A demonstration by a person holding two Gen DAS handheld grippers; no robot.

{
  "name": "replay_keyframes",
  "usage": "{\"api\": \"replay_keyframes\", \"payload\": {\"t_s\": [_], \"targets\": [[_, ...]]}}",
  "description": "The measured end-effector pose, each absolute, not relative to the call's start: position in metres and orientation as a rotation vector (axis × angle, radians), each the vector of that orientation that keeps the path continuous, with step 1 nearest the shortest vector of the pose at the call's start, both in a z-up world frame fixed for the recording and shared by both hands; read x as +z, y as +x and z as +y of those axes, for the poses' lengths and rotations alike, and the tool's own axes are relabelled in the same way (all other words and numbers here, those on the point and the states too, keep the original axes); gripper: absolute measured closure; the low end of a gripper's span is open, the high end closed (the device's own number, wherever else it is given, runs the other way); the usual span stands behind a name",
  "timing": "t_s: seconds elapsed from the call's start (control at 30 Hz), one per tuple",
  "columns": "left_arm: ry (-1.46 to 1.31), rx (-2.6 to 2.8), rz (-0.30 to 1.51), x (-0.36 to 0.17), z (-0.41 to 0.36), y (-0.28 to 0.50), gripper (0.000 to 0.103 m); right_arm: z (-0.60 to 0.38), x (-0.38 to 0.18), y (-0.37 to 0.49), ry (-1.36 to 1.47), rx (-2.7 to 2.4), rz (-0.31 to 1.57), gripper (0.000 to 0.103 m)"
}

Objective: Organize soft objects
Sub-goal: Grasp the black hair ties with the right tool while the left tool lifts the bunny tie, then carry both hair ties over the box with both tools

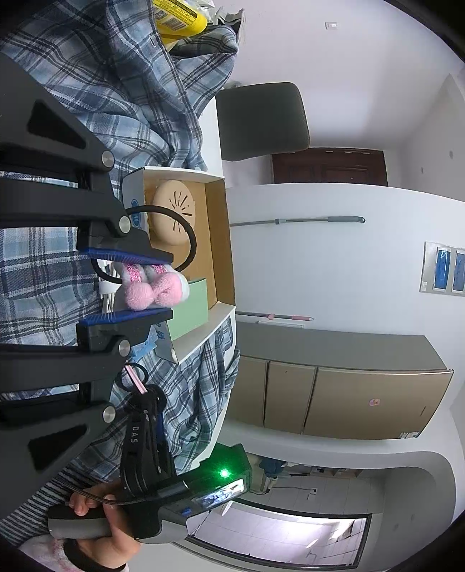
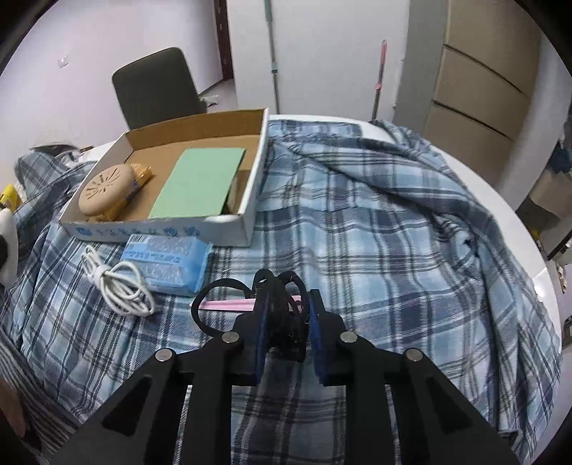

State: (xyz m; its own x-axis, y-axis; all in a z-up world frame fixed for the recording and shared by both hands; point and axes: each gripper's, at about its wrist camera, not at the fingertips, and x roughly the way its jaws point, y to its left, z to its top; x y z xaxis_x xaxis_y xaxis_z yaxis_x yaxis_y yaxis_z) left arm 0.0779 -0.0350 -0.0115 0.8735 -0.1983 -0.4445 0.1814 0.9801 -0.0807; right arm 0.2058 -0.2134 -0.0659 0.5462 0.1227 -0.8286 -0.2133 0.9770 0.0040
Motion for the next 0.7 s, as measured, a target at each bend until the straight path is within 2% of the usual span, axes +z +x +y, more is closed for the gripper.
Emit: {"api": "replay_keyframes", "payload": {"t_s": [0.33,0.7], "targets": [[-0.027,-0.184,0.459,-0.009,-0.034,0.077,0.079,-0.23,-0.05,0.206,-0.052,0.147,0.907,0.086],[-0.02,-0.162,0.376,0.008,-0.028,0.064,0.078,-0.21,-0.009,0.171,-0.023,0.291,0.702,0.086]]}}
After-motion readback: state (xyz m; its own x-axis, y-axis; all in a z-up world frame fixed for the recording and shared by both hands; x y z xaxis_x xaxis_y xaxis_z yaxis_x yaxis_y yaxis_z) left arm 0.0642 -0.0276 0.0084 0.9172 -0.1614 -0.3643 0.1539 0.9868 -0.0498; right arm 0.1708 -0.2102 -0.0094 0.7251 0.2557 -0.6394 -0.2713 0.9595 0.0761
